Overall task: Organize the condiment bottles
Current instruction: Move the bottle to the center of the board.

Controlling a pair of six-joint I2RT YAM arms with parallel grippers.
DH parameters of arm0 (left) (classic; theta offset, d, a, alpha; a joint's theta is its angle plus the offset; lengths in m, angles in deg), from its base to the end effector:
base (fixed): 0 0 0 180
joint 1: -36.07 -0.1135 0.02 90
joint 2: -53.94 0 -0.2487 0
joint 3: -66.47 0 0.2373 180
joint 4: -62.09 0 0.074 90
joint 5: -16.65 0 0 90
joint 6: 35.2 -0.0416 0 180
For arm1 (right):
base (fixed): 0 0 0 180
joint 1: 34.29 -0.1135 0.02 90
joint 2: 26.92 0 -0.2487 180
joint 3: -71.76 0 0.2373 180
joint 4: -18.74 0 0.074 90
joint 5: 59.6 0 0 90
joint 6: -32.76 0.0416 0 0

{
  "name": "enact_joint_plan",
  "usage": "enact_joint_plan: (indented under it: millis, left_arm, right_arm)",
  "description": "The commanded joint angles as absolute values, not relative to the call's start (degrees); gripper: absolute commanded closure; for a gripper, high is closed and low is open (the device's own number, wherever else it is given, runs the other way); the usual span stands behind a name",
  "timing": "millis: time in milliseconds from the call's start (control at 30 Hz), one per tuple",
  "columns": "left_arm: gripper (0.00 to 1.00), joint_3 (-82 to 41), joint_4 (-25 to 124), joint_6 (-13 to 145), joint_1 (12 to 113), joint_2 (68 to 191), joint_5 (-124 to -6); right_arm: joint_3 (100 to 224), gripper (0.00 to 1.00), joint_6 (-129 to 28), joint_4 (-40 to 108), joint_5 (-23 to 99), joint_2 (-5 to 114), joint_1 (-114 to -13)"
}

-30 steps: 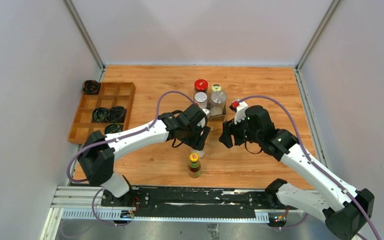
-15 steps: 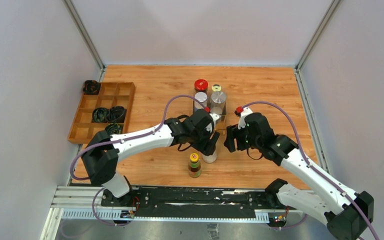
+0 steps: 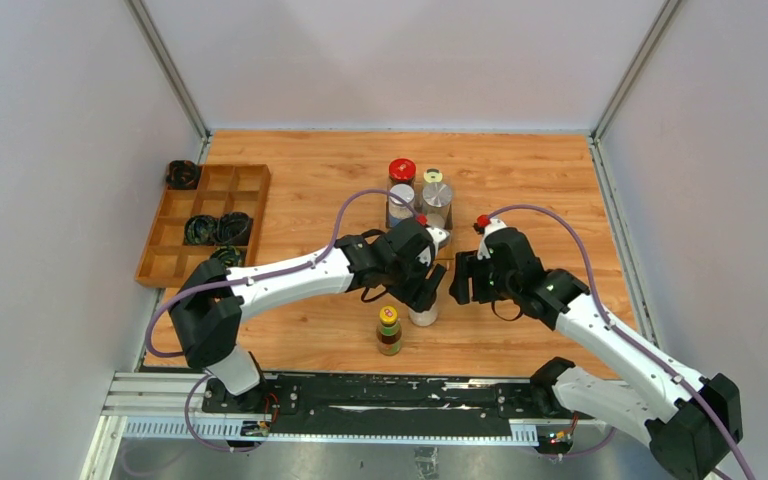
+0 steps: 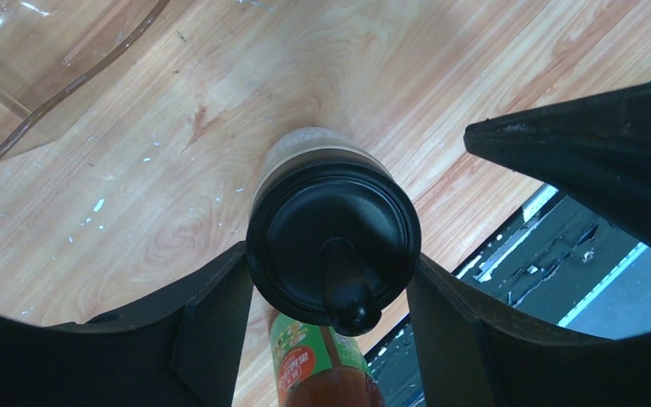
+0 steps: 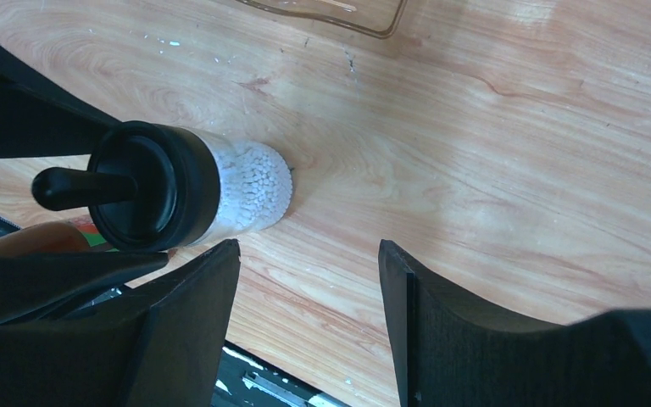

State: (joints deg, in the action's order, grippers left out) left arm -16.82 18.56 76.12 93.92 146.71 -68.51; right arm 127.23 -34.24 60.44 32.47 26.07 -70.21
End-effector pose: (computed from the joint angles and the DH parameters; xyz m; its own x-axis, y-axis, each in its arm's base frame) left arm 0.1756 -0.2860 0.2306 -0.7125 0.4528 -0.5360 0.6565 0.6998 -0.2815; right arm 0.1586 0.1167 0.2493 -0.7093 -0.0316 -0.7042 -0.3604 0.8748 0.3237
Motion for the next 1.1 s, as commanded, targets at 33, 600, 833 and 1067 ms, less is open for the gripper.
enact_joint_plan:
  millis: [33, 600, 833, 1067]
  left_arm:
    - [0.44, -19.25, 17.21, 74.42, 94.1, 145.81, -69.68]
    - [0.23, -18.95, 16.52, 72.97, 94.16, 146.95, -69.22]
    - [0.23, -17.84, 16.43, 71.55, 94.12, 145.68, -68.19]
    - [0.2, -15.08, 15.55, 69.84, 94.16, 143.13, -68.26]
  right_arm:
    - [126.41, 0.34, -32.42, 60.81, 32.23, 26.22, -68.32]
    - [125.6, 0.33, -37.07, 55.74, 44.04, 24.89, -67.42]
    - [125.34, 0.32, -41.78, 54.57, 44.78, 23.24, -67.42]
    - [124.78, 0.34, -44.14, 56.49, 40.32, 21.12, -67.17]
